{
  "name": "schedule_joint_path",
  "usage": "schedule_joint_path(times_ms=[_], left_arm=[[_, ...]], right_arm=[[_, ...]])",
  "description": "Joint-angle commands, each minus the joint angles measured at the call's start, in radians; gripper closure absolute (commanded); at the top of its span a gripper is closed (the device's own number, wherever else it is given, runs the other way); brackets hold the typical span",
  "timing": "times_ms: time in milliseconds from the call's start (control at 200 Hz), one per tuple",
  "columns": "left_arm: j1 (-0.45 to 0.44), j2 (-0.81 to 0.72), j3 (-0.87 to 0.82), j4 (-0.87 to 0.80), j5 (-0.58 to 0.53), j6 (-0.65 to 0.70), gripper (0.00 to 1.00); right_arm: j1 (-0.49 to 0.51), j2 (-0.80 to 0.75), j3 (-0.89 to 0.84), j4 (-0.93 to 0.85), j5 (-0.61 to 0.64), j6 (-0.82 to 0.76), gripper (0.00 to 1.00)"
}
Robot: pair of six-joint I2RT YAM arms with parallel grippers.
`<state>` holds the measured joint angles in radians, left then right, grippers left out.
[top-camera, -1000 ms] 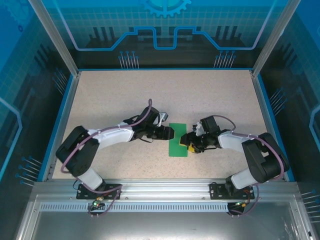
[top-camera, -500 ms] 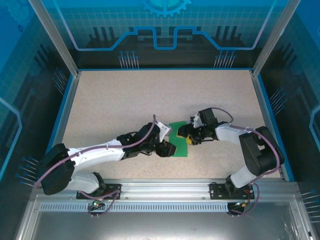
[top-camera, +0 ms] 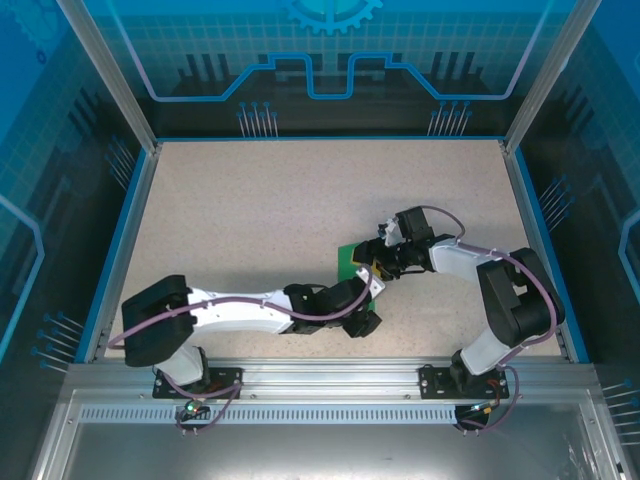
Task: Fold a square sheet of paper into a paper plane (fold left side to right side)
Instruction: Fold the triangle a second time at the center of the table.
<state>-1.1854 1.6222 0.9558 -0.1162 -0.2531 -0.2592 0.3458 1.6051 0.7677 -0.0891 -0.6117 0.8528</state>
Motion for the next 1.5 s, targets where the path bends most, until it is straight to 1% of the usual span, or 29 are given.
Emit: schedule_joint_path(times_ms=[0, 195, 345, 495, 820, 990, 1045, 1145, 1185, 1361, 1496], left_arm=[[-0.01, 0.048, 0.051, -0.042, -0.087, 0.024, 0.36], [-0.018, 0.102, 0.087, -0.056, -0.116, 0.012, 0.35], [-0.022, 0.126, 0.094, -0.04, -0.101, 0.009, 0.35], [-0.026, 0.171, 0.138, -0.075, -0.108, 0.011, 0.34], [-0.029, 0.258, 0.186, -0.106, -0.179, 0.04, 0.33], [-0.03, 0.275, 0.202, -0.106, -0.218, 0.062, 0.34], [-0.029, 0.271, 0.2, -0.103, -0.218, 0.069, 0.36], [-0.03, 0.256, 0.19, -0.096, -0.219, 0.072, 0.41], [-0.028, 0.247, 0.187, -0.094, -0.22, 0.073, 0.44], [-0.03, 0.221, 0.182, -0.1, -0.212, 0.079, 0.61], [-0.028, 0.195, 0.168, -0.097, -0.208, 0.081, 0.67]], right_arm=[[-0.011, 0.015, 0.021, -0.016, -0.027, 0.004, 0.42], [-0.011, 0.016, 0.017, 0.01, -0.025, 0.028, 0.43], [-0.01, 0.018, 0.016, 0.013, -0.023, 0.038, 0.43], [-0.009, 0.023, 0.023, 0.008, -0.027, 0.041, 0.43], [-0.002, 0.02, 0.025, 0.006, -0.025, 0.043, 0.43], [-0.003, 0.022, 0.02, 0.005, -0.027, 0.04, 0.43], [-0.002, 0.022, 0.02, 0.005, -0.026, 0.038, 0.43], [-0.001, 0.024, 0.02, -0.001, -0.023, 0.034, 0.43], [-0.001, 0.024, 0.02, -0.005, -0.021, 0.032, 0.43], [0.0, 0.027, 0.027, -0.025, -0.014, 0.013, 0.43], [0.001, 0.027, 0.031, -0.042, -0.005, 0.001, 0.43]])
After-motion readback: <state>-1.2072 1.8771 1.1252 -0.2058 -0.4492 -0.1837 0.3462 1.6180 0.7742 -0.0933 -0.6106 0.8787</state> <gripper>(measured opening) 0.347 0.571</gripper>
